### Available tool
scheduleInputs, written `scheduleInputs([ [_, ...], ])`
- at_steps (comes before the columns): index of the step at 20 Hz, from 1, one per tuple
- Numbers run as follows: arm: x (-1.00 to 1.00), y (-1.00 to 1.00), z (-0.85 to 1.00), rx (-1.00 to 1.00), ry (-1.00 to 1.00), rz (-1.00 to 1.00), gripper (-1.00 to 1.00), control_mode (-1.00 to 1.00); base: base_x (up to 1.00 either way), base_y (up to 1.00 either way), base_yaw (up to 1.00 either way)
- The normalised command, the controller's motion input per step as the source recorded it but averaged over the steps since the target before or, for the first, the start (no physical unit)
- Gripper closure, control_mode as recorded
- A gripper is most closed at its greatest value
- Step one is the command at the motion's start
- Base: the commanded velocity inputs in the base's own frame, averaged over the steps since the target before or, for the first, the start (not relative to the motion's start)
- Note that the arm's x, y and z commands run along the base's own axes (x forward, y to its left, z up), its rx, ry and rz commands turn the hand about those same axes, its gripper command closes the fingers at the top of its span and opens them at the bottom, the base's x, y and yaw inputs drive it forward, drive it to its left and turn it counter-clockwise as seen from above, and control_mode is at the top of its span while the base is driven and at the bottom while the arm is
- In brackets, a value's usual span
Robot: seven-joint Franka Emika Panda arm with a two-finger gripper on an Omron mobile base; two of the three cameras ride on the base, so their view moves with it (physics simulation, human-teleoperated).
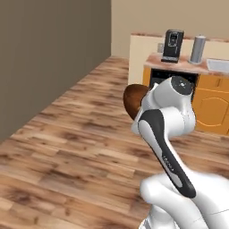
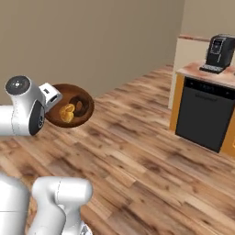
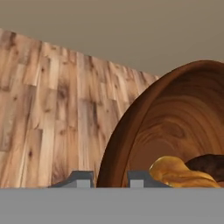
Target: Pick up the heated bread from the toaster oven and place it in the bowl. Then move the bread bowl to the dining counter.
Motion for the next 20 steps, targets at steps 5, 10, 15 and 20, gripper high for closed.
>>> scheduleInputs([
  [5,0.0,0.0,0.0,0.0,0.0,0.0,1.0,1.0,1.0,0.79,-0.27],
  [10,0.0,0.0,0.0,0.0,0.0,0.0,1.0,1.0,1.0,0.87,-0.35],
  [15,0.0,0.0,0.0,0.0,0.0,0.0,1.0,1.0,1.0,0.89,-0.37],
  [20,0.0,0.0,0.0,0.0,0.0,0.0,1.0,1.0,1.0,0.87,-0.33],
])
